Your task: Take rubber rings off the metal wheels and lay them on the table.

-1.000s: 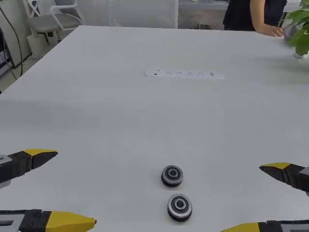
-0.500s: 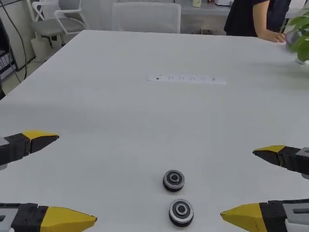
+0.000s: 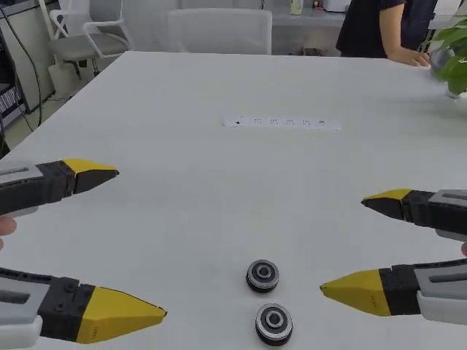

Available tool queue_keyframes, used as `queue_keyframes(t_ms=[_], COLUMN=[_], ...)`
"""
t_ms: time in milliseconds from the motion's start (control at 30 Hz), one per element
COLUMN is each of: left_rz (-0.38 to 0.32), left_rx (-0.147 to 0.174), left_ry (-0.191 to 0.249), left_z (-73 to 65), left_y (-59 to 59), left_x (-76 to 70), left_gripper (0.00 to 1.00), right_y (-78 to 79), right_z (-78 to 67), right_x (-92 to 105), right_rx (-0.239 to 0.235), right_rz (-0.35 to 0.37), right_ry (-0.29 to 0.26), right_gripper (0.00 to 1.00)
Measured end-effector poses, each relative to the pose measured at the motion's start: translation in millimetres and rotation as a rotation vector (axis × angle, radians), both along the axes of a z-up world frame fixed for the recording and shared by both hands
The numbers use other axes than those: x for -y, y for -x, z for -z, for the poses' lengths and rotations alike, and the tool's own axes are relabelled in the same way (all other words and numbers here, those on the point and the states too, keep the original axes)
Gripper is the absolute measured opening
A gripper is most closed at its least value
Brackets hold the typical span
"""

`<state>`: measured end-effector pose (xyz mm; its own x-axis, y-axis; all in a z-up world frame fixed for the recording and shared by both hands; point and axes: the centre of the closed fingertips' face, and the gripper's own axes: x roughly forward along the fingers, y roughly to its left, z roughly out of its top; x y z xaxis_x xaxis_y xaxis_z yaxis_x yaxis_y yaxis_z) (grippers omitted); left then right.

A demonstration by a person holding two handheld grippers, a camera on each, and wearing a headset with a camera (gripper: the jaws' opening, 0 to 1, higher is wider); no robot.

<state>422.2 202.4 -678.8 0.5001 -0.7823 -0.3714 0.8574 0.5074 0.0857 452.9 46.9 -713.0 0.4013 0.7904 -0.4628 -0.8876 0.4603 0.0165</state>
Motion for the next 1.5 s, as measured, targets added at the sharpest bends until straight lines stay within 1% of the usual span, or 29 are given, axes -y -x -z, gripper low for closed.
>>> queue_keyframes(t_ms=[133,200,300,400,500,567,667,733,833,933,1000,1100,1167,1233,1367,1400,1467,1500], left_rz=[0.035,0.052,0.068,0.094,0.104,0.113,0.121,0.124,0.146,0.166,0.181,0.194,0.201,0.205,0.201,0.206,0.221,0.222], left_rx=[0.012,0.028,0.044,0.068,0.075,0.081,0.082,0.081,0.121,0.139,0.146,0.154,0.157,0.156,0.140,0.130,0.089,0.091], left_ry=[-0.011,-0.017,-0.014,-0.004,0.005,0.019,0.036,0.038,0.042,0.066,0.081,0.083,0.080,0.091,0.089,0.094,0.105,0.104], left_z=[-3.9,-7.0,-11.3,-16.7,-18.7,-20.0,-21.2,-22.7,-30.5,-36.9,-39.6,-39.7,-38.6,-36.5,-25.6,-23.0,-17.6,-16.0], left_y=[-2.2,-4.0,-7.4,-8.8,-10.7,-12.6,-14.4,-15.7,-15.6,-15.8,-15.8,-17.5,-19.0,-22.2,-30.1,-31.1,-30.3,-31.5], left_x=[11.3,16.6,23.3,32.7,38.5,43.2,48.0,52.2,61.2,70.1,75.8,81.8,84.6,88.0,93.9,96.6,102.4,104.3], left_gripper=[0.93,0.91,0.87,0.85,0.85,0.85,0.83,0.83,0.82,0.79,0.77,0.76,0.76,0.74,0.71,0.71,0.71,0.72], right_y=[-2.1,-3.8,-8.2,-10.8,-8.3,-5.4,-3.1,0.7,6.6,7.8,7.9,7.3,8.5,9.2,10.7,11.3,11.7,11.5], right_z=[-3.3,-4.8,-8.0,-8.8,-6.0,-4.5,-1.8,0.7,4.0,6.8,9.9,14.1,16.8,19.9,27.4,29.3,31.6,32.0], right_x=[-8.6,-12.5,-18.9,-27.3,-33.7,-39.4,-43.3,-45.4,-47.4,-48.0,-47.9,-47.1,-46.6,-45.7,-42.6,-41.8,-40.1,-39.5], right_rx=[0.010,0.016,0.023,0.026,0.023,0.020,0.011,-0.001,-0.017,-0.026,-0.031,-0.041,-0.047,-0.054,-0.069,-0.073,-0.081,-0.084], right_rz=[-0.027,-0.041,-0.056,-0.068,-0.099,-0.124,-0.138,-0.153,-0.174,-0.178,-0.175,-0.166,-0.168,-0.171,-0.170,-0.170,-0.169,-0.168], right_ry=[-0.006,-0.005,-0.019,-0.027,-0.021,-0.029,-0.039,-0.048,-0.068,-0.083,-0.089,-0.099,-0.102,-0.099,-0.101,-0.102,-0.102,-0.107], right_gripper=[0.76,0.74,0.71,0.70,0.70,0.69,0.68,0.67,0.66,0.63,0.62,0.60,0.60,0.59,0.58,0.58,0.57,0.57])
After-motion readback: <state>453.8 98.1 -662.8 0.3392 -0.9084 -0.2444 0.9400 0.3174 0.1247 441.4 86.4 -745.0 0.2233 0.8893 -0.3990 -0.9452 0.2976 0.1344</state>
